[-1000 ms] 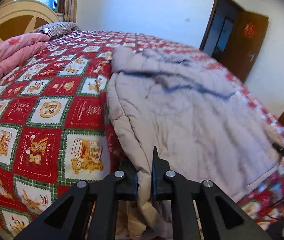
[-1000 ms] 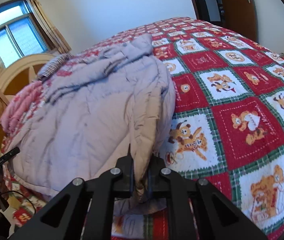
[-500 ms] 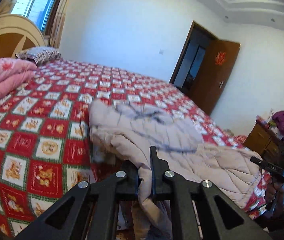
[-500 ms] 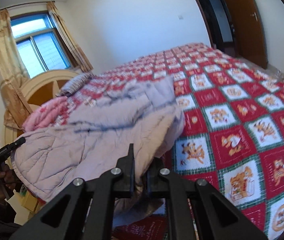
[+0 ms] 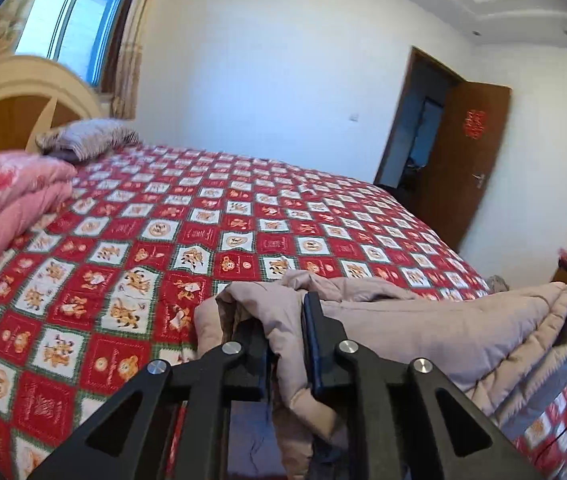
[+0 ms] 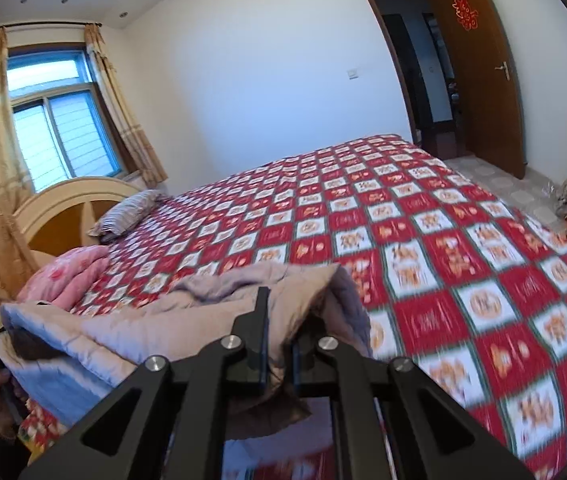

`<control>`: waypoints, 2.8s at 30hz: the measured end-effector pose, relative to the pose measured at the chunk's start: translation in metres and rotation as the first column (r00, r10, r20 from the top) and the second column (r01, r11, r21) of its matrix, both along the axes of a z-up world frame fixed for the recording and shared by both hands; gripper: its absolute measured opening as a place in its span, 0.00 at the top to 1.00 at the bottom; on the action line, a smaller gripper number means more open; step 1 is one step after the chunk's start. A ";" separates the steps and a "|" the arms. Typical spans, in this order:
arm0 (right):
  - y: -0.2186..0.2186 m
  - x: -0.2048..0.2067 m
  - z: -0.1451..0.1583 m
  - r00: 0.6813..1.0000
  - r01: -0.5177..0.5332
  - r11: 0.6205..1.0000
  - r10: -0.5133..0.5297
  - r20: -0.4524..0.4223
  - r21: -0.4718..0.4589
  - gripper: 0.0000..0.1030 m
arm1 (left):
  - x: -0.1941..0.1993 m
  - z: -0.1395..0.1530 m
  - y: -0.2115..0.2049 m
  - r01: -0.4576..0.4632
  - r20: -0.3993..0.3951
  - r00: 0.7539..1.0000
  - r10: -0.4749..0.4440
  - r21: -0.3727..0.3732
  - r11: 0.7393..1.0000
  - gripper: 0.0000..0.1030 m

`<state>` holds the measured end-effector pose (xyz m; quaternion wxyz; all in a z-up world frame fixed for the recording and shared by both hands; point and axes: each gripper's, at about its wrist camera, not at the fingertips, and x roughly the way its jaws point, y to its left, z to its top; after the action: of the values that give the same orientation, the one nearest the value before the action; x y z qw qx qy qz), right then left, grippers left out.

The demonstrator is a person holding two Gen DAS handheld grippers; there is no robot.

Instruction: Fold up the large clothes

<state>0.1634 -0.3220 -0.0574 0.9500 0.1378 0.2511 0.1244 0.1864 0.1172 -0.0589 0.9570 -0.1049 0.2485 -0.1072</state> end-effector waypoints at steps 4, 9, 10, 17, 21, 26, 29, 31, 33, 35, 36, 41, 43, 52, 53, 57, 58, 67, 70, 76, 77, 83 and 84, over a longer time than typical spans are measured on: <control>0.001 0.055 -0.004 0.999 0.037 0.999 -0.037 -0.022 -0.002 0.90 | 0.043 -0.005 0.005 -0.025 -0.007 1.000 0.025 -0.026 0.999 0.74; 0.006 0.116 -0.018 0.995 0.077 0.996 -0.080 -0.066 -0.037 0.90 | 0.083 -0.020 0.018 -0.040 -0.044 0.998 0.036 -0.085 0.996 0.53; 0.008 0.129 -0.025 0.993 0.081 0.996 -0.085 -0.083 -0.045 0.90 | 0.088 -0.022 0.019 -0.041 -0.042 0.998 0.038 -0.087 0.995 0.34; 0.022 0.197 -0.071 0.978 0.088 0.993 -0.102 -0.184 -0.084 0.88 | 0.118 -0.039 0.022 -0.202 -0.033 0.978 0.204 0.055 0.978 0.01; 0.024 0.233 -0.086 0.962 0.118 0.991 -0.128 -0.241 -0.055 0.73 | 0.117 -0.045 -0.002 -0.225 -0.015 0.973 0.230 0.146 0.963 0.01; 0.030 0.225 -0.070 0.969 0.120 0.993 -0.121 -0.216 -0.017 0.25 | 0.097 -0.046 -0.067 -0.134 0.062 0.991 0.120 0.303 0.944 0.01; 0.051 0.198 -0.055 0.984 0.129 0.982 -0.144 -0.105 -0.140 0.10 | 0.097 -0.053 -0.102 -0.101 0.088 0.994 0.071 0.407 0.908 0.01; 0.068 0.180 -0.052 0.990 0.119 0.973 -0.132 -0.055 -0.198 0.10 | 0.101 -0.058 -0.116 -0.075 0.091 0.995 0.041 0.418 0.905 0.01; 0.096 0.159 -0.055 0.997 0.066 0.967 -0.075 -0.030 -0.246 0.10 | 0.110 -0.064 -0.127 -0.059 0.079 0.996 0.027 0.437 0.898 0.01; 0.136 0.147 -0.068 0.997 -0.066 0.936 0.052 -0.051 -0.347 0.10 | 0.125 -0.076 -0.136 -0.092 0.086 0.995 0.057 0.502 0.860 0.01; 0.152 0.146 -0.075 0.994 -0.112 0.913 0.097 -0.059 -0.391 0.11 | 0.134 -0.083 -0.135 -0.115 0.079 0.993 0.087 0.518 0.848 0.01; 0.179 0.183 -0.113 0.994 -0.097 0.865 0.058 -0.094 -0.492 0.12 | 0.185 -0.122 -0.092 -0.172 -0.108 0.965 0.238 0.424 0.889 0.01; 0.170 0.198 -0.122 0.992 -0.074 0.886 0.019 -0.125 -0.457 0.12 | 0.191 -0.127 -0.078 -0.192 -0.124 0.960 0.251 0.362 0.912 0.01; 0.156 0.220 -0.145 0.983 -0.042 0.929 -0.028 -0.183 -0.367 0.06 | 0.202 -0.144 -0.081 -0.175 -0.148 0.961 0.235 0.334 0.926 0.01; 0.157 0.219 -0.145 0.982 -0.040 0.929 -0.031 -0.184 -0.367 0.06 | 0.207 -0.147 -0.082 -0.171 -0.158 0.960 0.233 0.332 0.928 0.01; 0.158 0.225 -0.151 0.978 -0.042 0.930 -0.037 -0.206 -0.366 0.04 | 0.211 -0.151 -0.082 -0.163 -0.180 0.957 0.229 0.321 0.933 0.01; 0.157 0.226 -0.152 0.976 -0.044 0.931 -0.037 -0.213 -0.363 0.04 | 0.211 -0.152 -0.082 -0.163 -0.182 0.956 0.229 0.319 0.934 0.01; 0.157 0.233 -0.159 0.969 -0.048 0.932 -0.043 -0.242 -0.358 0.03 | 0.214 -0.157 -0.083 -0.161 -0.201 0.951 0.233 0.319 0.934 0.01; 0.157 0.233 -0.160 0.968 -0.047 0.931 -0.047 -0.245 -0.363 0.02 | 0.214 -0.157 -0.084 -0.163 -0.202 0.951 0.236 0.323 0.932 0.01; 0.160 0.239 -0.162 0.965 -0.051 0.925 -0.052 -0.259 -0.376 0.01 | 0.215 -0.159 -0.082 -0.160 -0.208 0.950 0.234 0.319 0.934 0.01; 0.161 0.240 -0.162 0.963 -0.054 0.924 -0.052 -0.264 -0.377 0.01 | 0.215 -0.159 -0.082 -0.160 -0.208 0.950 0.234 0.318 0.934 0.01; 0.162 0.242 -0.165 0.957 -0.050 0.921 -0.067 -0.282 -0.387 0.00 | 0.216 -0.159 -0.082 -0.160 -0.209 0.950 0.233 0.318 0.934 0.01; 0.163 0.243 -0.165 0.956 -0.050 0.919 -0.069 -0.284 -0.390 0.00 | 0.216 -0.159 -0.082 -0.160 -0.209 0.950 0.234 0.319 0.934 0.01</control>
<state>0.4059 -0.1592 -0.2222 0.9113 -0.0376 0.4075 0.0451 0.4021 0.0352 -0.2183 0.9299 0.0037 0.3655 0.0421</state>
